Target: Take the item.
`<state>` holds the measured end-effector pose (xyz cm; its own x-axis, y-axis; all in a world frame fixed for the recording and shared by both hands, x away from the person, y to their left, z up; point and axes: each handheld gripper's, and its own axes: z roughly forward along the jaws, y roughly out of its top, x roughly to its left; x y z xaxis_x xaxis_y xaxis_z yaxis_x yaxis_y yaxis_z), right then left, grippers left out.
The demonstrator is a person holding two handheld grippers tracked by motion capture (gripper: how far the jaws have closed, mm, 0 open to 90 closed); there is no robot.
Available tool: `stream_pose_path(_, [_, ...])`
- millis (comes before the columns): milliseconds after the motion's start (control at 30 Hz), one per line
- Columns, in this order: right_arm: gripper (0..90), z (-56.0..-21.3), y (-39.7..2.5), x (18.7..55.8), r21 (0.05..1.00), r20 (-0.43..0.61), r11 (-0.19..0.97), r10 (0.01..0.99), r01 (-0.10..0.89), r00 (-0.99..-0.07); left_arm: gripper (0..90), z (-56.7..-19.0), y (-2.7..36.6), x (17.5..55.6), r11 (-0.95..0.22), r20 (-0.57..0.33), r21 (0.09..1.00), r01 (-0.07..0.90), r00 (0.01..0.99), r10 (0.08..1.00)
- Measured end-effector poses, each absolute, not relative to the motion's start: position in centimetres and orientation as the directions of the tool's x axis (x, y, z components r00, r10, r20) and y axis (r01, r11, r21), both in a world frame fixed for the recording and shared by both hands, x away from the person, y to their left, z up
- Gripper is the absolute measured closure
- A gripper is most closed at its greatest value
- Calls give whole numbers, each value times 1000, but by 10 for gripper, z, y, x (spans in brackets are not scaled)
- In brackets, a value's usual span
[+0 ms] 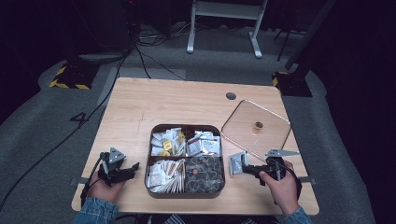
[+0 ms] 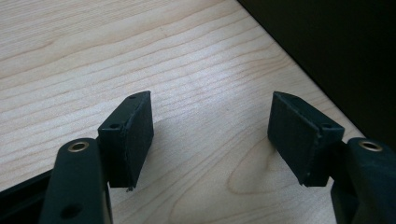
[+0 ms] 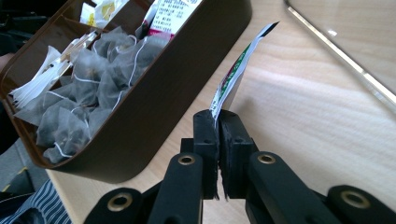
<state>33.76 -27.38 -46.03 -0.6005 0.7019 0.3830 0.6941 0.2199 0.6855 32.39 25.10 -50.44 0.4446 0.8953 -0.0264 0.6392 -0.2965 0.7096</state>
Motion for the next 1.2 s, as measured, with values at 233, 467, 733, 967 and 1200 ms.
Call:
stream_pose_path(233, [874, -472, -275, 337, 654, 433, 205, 688, 728, -582, 315, -504, 251, 324, -298, -25, 709, 639, 446, 895])
stream_pose_path(467, [863, -474, -276, 339, 647, 436, 205, 691, 735, -577, 315, -504, 251, 324, -298, -26, 709, 639, 446, 895])
stream_pose_path(733, [756, -478, -274, 341, 642, 393, 235, 716, 730, -577, 315, -504, 251, 324, -298, -26, 709, 639, 446, 895])
stream_pose_path(967, [472, -472, -282, 343, 715, 259, 227, 792, 661, -553, 316, -504, 251, 324, -298, -26, 710, 639, 446, 895])
stream_pose_path(1200, [466, -464, -279, 342, 751, 205, 252, 789, 610, -579, 315, -504, 251, 324, -298, -26, 709, 639, 446, 895])
